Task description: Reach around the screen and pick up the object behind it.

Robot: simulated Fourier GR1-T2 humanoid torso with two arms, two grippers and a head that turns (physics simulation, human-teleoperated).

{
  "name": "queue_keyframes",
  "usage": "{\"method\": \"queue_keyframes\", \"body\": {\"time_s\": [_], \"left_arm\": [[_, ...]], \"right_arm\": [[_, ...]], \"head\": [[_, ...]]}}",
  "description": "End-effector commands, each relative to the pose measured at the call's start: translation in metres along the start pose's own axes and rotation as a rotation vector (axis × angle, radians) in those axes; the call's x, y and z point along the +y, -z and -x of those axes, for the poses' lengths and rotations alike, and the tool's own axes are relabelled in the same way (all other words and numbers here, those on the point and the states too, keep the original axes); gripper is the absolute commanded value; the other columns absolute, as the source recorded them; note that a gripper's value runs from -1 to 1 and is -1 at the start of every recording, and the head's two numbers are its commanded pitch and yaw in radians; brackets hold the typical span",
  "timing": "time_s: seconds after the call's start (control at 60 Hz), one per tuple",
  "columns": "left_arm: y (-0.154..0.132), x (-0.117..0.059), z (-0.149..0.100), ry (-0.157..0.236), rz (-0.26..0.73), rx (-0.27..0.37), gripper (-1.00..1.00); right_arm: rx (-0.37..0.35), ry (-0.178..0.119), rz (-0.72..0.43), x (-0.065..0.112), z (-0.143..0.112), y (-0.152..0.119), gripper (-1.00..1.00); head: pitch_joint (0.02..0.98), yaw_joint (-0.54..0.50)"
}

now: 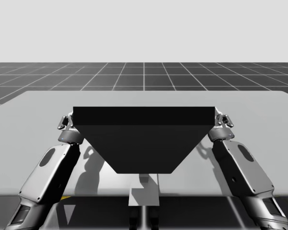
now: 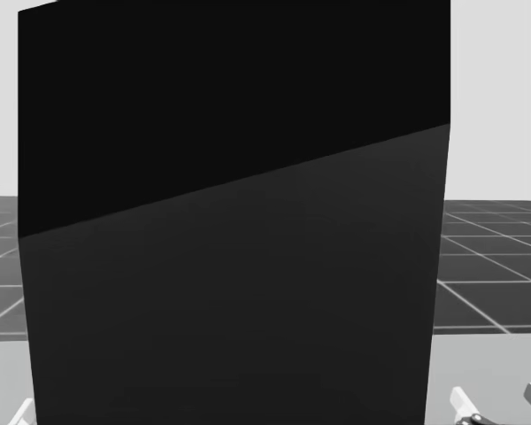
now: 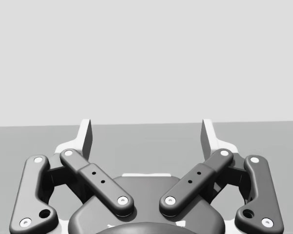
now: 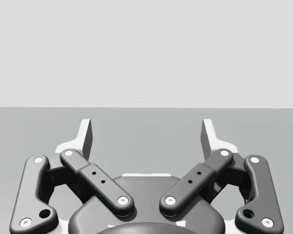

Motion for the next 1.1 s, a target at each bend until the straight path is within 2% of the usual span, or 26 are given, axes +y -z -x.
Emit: {"method": "queue_keyframes", "body": {"time_s": [0.017, 0.1, 0.167, 0.25, 0.333, 0.4, 0.45, 0.467, 0.55, 0.683, 0.783, 0.85, 0.933, 1.067, 1.1], "left_arm": [[0.0, 0.0, 0.001, 0.006, 0.001, 0.003, -1.0], [0.0, 0.0, 0.0, 0.013, 0.015, 0.013, -1.0], [-0.002, 0.001, -0.002, -0.01, 0.036, 0.038, -1.0], [-0.005, 0.004, -0.005, -0.018, 0.073, 0.061, -1.0], [-0.012, 0.005, -0.012, -0.04, 0.127, 0.088, -1.0], [-0.02, 0.006, -0.016, -0.023, 0.187, 0.106, -1.0], [-0.026, 0.006, -0.018, -0.002, 0.228, 0.113, -1.0], [-0.031, 0.007, -0.019, 0.001, 0.273, 0.125, -1.0], [-0.039, 0.011, -0.019, 0.016, 0.328, 0.141, -1.0], [-0.05, 0.02, -0.019, 0.028, 0.401, 0.163, -1.0], [-0.056, 0.027, -0.022, 0.036, 0.439, 0.175, -1.0], [-0.06, 0.032, -0.025, 0.039, 0.473, 0.183, -1.0], [-0.064, 0.037, -0.028, 0.047, 0.511, 0.197, -1.0], [-0.069, 0.041, -0.03, 0.051, 0.569, 0.232, -1.0], [-0.071, 0.041, -0.029, 0.048, 0.59, 0.251, -1.0]], "right_arm": [[-0.019, -0.002, 0.025, 0.003, 0.003, -0.002, -1.0], [0.011, 0.004, -0.049, 0.005, 0.002, -0.003, -1.0], [0.022, -0.01, -0.097, 0.005, 0.0, -0.004, -1.0], [0.04, 0.002, -0.16, 0.008, -0.002, -0.008, -1.0], [0.05, 0.001, -0.242, 0.013, -0.005, -0.012, -1.0], [0.055, -0.005, -0.299, 0.018, -0.007, -0.015, -1.0], [0.057, 0.004, -0.338, 0.02, -0.009, -0.018, -1.0], [0.063, 0.015, -0.367, 0.022, -0.011, -0.021, -1.0], [0.067, 0.019, -0.419, 0.023, -0.015, -0.028, -1.0], [0.074, -0.012, -0.549, 0.02, -0.018, -0.045, -1.0], [0.085, -0.012, -0.635, 0.015, -0.018, -0.057, -1.0], [0.092, 0.017, -0.702, 0.01, -0.019, -0.065, -1.0], [0.098, 0.037, -0.768, 0.005, -0.02, -0.073, -1.0], [0.116, 0.059, -0.894, 0.001, -0.021, -0.085, -1.0], [0.126, 0.047, -0.922, 0.001, -0.02, -0.088, -1.0]], "head": [[0.179, -0.05], [0.178, -0.05], [0.179, -0.05], [0.18, -0.05], [0.179, -0.05], [0.179, -0.05], [0.18, -0.05], [0.182, -0.05], [0.185, -0.05], [0.189, -0.05], [0.19, -0.05], [0.191, -0.06], [0.189, -0.06], [0.189, -0.05], [0.19, -0.05]]}}
